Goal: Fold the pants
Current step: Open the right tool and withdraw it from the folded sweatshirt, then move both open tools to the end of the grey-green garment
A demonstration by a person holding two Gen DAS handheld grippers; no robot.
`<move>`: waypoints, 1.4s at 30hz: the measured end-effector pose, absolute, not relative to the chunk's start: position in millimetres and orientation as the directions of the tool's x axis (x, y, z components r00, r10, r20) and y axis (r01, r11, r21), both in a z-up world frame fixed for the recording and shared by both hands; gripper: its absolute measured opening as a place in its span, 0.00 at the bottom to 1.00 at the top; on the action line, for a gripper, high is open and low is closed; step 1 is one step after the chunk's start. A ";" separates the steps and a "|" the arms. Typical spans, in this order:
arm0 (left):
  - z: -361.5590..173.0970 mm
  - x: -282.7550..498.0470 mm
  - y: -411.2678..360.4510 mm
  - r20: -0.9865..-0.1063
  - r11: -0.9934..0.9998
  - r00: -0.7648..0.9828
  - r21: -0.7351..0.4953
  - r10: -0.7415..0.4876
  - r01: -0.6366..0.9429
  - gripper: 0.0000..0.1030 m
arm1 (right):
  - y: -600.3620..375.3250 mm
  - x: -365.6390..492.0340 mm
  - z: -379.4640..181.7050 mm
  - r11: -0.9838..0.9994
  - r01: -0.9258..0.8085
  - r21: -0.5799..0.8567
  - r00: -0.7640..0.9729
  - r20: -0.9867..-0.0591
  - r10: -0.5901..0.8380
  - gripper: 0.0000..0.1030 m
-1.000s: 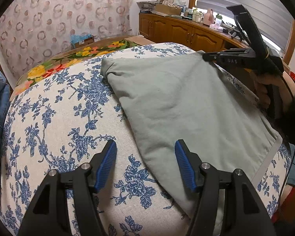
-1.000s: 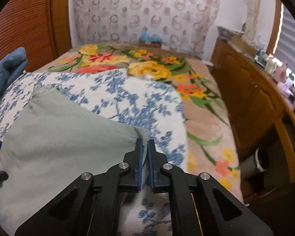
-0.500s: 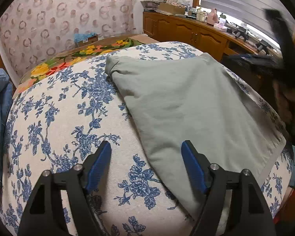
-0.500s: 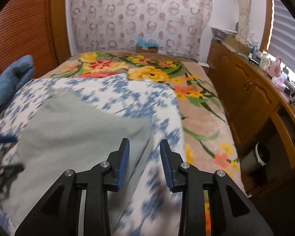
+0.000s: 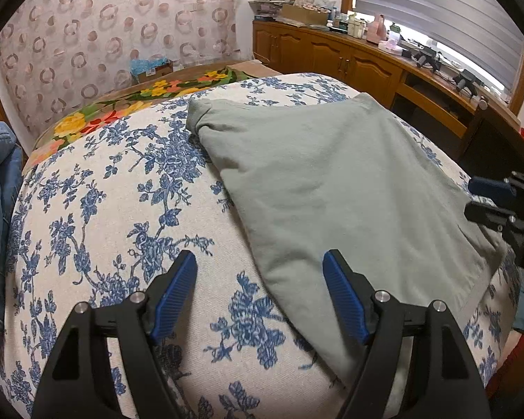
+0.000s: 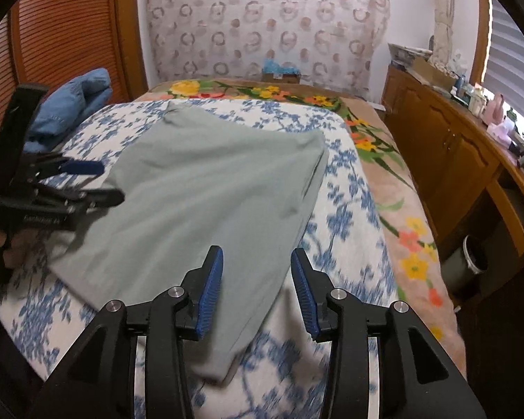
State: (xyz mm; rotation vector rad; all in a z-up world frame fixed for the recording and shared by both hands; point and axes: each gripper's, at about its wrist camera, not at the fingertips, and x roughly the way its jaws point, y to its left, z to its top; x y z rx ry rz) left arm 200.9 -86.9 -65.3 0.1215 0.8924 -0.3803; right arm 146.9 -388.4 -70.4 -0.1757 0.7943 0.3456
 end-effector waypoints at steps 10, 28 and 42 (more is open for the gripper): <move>-54.7 152.9 -80.7 -0.771 0.924 0.561 -0.090 -0.301 0.372 0.73 | -397.1 118.6 -78.6 0.945 -0.326 0.032 0.647 -0.721 0.248 0.40; -63.9 119.2 -88.7 -0.762 0.906 0.537 -0.153 -0.362 0.394 0.73 | -390.9 107.7 -88.0 0.953 -0.300 0.037 0.650 -0.724 0.233 0.40; -65.5 116.7 -93.8 -0.756 0.912 0.557 -0.125 -0.343 0.391 0.73 | -389.0 102.8 -89.9 0.945 -0.313 0.093 0.637 -0.718 0.281 0.31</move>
